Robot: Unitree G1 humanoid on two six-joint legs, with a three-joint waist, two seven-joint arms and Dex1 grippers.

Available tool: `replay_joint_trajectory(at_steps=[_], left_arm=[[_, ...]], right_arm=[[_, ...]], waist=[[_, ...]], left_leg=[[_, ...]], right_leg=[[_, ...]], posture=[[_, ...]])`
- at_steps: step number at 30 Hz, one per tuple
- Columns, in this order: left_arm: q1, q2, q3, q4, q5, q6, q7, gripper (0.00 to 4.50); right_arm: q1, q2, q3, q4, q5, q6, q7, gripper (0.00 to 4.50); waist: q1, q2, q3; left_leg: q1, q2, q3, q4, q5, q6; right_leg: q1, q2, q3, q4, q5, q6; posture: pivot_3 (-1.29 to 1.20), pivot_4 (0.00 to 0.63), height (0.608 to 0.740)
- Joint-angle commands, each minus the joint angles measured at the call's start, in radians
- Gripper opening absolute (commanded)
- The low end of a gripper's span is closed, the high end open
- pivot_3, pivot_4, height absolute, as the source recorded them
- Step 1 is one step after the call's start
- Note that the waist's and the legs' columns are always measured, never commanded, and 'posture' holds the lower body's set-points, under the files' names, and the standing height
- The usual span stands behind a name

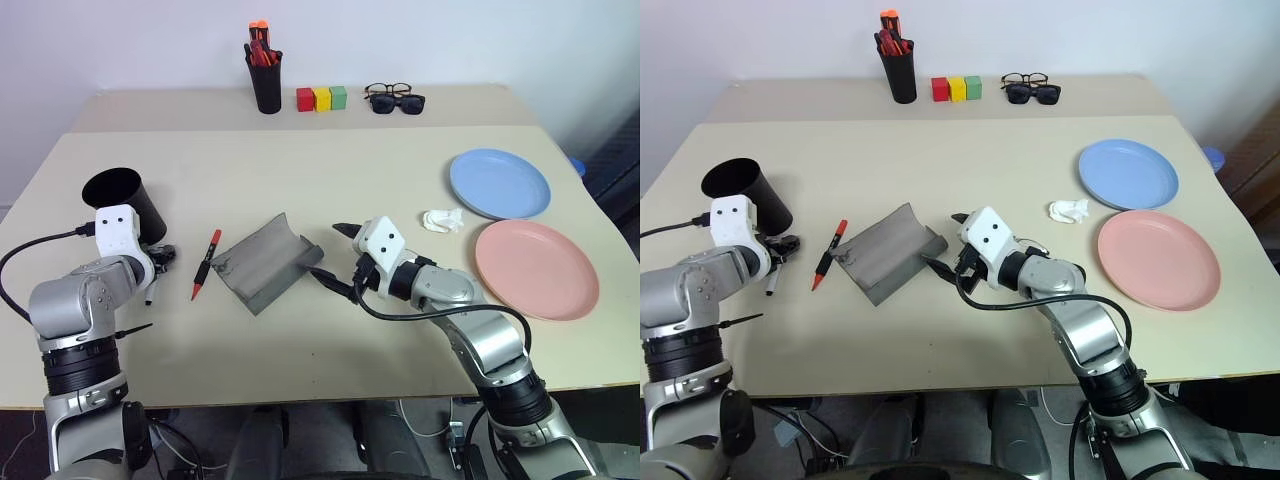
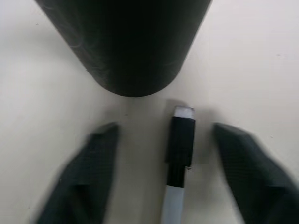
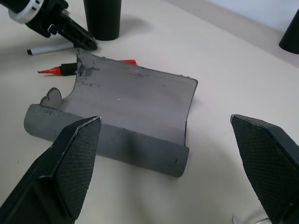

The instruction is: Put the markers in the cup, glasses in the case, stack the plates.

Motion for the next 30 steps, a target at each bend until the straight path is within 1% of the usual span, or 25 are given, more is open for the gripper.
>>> replay_joint_trajectory(at_steps=[1, 3, 6, 9, 10, 12, 14, 17, 19, 21, 24, 25, 27, 30], left_arm=[[0.031, 0.009, -0.008, -0.025, -0.008, 0.03, -0.027, 1.04], [0.065, 0.028, -0.018, -0.068, -0.004, -0.003, -0.047, 0.05], [0.149, 0.073, -0.038, -0.166, 0.004, -0.102, -0.103, 0.05], [0.303, 0.118, -0.032, -0.312, 0.02, -0.362, -0.22, 0.05], [0.341, 0.124, -0.024, -0.343, 0.023, -0.428, -0.248, 0.05], [0.406, 0.105, 0.068, -0.448, -0.078, -0.52, -0.349, 0.05], [0.403, 0.085, 0.147, -0.497, -0.183, -0.543, -0.392, 0.05], [0.239, 0.063, 0.207, -0.464, -0.231, -0.544, -0.275, 0.05], [0.066, 0.076, 0.17, -0.373, -0.123, -0.589, -0.134, 0.05], [-0.035, 0.097, 0.129, -0.28, -0.023, -0.646, -0.051, 0.05], [-0.115, 0.116, 0.096, -0.137, 0.063, -0.733, 0.004, 0.05], [-0.131, 0.125, 0.068, -0.077, 0.101, -0.781, 0.01, 0.05], [-0.145, 0.124, 0.027, 0.021, 0.15, -0.879, 0.008, 0.05], [-0.138, 0.097, 0.007, 0.12, 0.176, -1.008, 0.01, 0.05]], right_arm=[[-0.004, 0.006, -0.012, -0.052, 0.018, 0.004, 0.003, 4.5], [-0.005, 0.001, -0.008, -0.057, 0.04, 0.012, 0.027, 4.5], [-0.007, -0.004, -0.007, -0.062, 0.07, 0.022, 0.064, 4.5], [-0.022, -0.007, -0.009, -0.049, 0.091, 0.017, 0.096, 4.5], [-0.027, -0.006, -0.009, -0.043, 0.093, 0.015, 0.101, 4.5], [-0.044, -0.002, -0.006, -0.02, 0.095, 0.002, 0.117, 4.5], [-0.056, 0.003, -0.003, -0.003, 0.095, -0.008, 0.127, 4.5], [-0.099, 0.038, -0.001, 0.045, 0.078, -0.047, 0.113, 4.5], [-0.184, 0.113, -0.029, 0.107, 0.079, -0.068, 0.054, 4.5], [-0.237, 0.161, -0.043, 0.139, 0.09, -0.071, 0.033, 4.5], [-0.264, 0.194, -0.04, 0.157, 0.098, -0.076, 0.034, 4.5], [-0.263, 0.2, -0.032, 0.159, 0.096, -0.082, 0.036, 4.5], [-0.256, 0.209, -0.016, 0.159, 0.087, -0.094, 0.039, 4.5], [-0.242, 0.216, -0.004, 0.148, 0.081, -0.096, 0.035, 4.5]], waist=[[0.0, 0.0, 0.0], [0.0, 0.0, 0.0], [-0.004, 0.0, 0.0], [-0.006, 0.0, 0.0], [-0.004, 0.0, 0.0], [0.001, 0.0, 0.0], [0.007, 0.0, 0.0], [0.012, -0.001, 0.0], [0.007, -0.001, 0.0], [0.0, -0.001, 0.0], [-0.004, -0.001, -0.001], [-0.002, -0.001, 0.0], [-0.001, -0.001, 0.0], [-0.001, -0.001, 0.0]], left_leg=[[0.0, 0.0, 0.0, 0.0, 0.0, 0.0], [0.0, 0.0, 0.0, 0.0, 0.0, 0.0], [0.0, 0.0, 0.0, 0.0, 0.0, 0.0], [0.0, 0.001, 0.001, -0.002, 0.0, 0.0], [0.0, 0.001, 0.001, -0.002, 0.0, 0.0], [0.0, 0.001, 0.001, -0.002, 0.0, 0.0], [-0.001, 0.001, 0.001, -0.001, 0.0, 0.0], [0.0, 0.001, 0.001, 0.001, 0.0, 0.0], [0.0, 0.001, 0.001, 0.002, 0.0, 0.0], [0.0, 0.001, 0.001, 0.002, 0.001, -0.001], [0.002, 0.001, 0.002, 0.0, 0.001, -0.001], [0.002, 0.001, 0.002, -0.001, 0.001, -0.001], [0.002, 0.001, 0.001, -0.003, 0.001, -0.001], [-0.001, 0.001, 0.001, -0.003, 0.001, -0.001]], right_leg=[[0.0, 0.0, 0.0, 0.0, 0.0, 0.0], [0.0, 0.0, 0.0, 0.0, 0.0, 0.0], [0.0, 0.0, 0.0, 0.0, 0.0, 0.0], [-0.001, 0.0, 0.001, 0.001, 0.0, -0.001], [-0.001, 0.0, 0.001, 0.0, -0.002, -0.003], [-0.002, -0.001, 0.001, 0.0, -0.003, -0.006], [-0.001, -0.001, 0.0, -0.001, -0.004, -0.008], [0.001, -0.001, 0.0, -0.003, -0.003, -0.008], [0.002, -0.001, 0.0, -0.002, -0.003, -0.007], [0.002, 0.0, 0.0, -0.001, -0.002, -0.006], [0.002, 0.0, 0.001, 0.0, 0.0, 0.0], [0.001, 0.0, 0.0, 0.002, 0.0, 0.0], [-0.001, 0.0, 0.0, 0.003, 0.0, 0.0], [-0.003, 0.0, 0.0, 0.002, 0.0, 0.0]], posture=[[0.0, 0.15, 0.74], [0.0, 0.15, 0.74], [0.0, 0.15, 0.74], [0.0, 0.15, 0.74], [0.0, 0.15, 0.74], [0.0, 0.15, 0.74], [0.0, 0.15, 0.74], [0.0, 0.15, 0.74], [0.0, 0.15, 0.74], [0.0, 0.15, 0.74], [0.0, 0.15, 0.74], [0.0, 0.15, 0.74], [0.0, 0.15, 0.74], [0.0, 0.15, 0.74]])
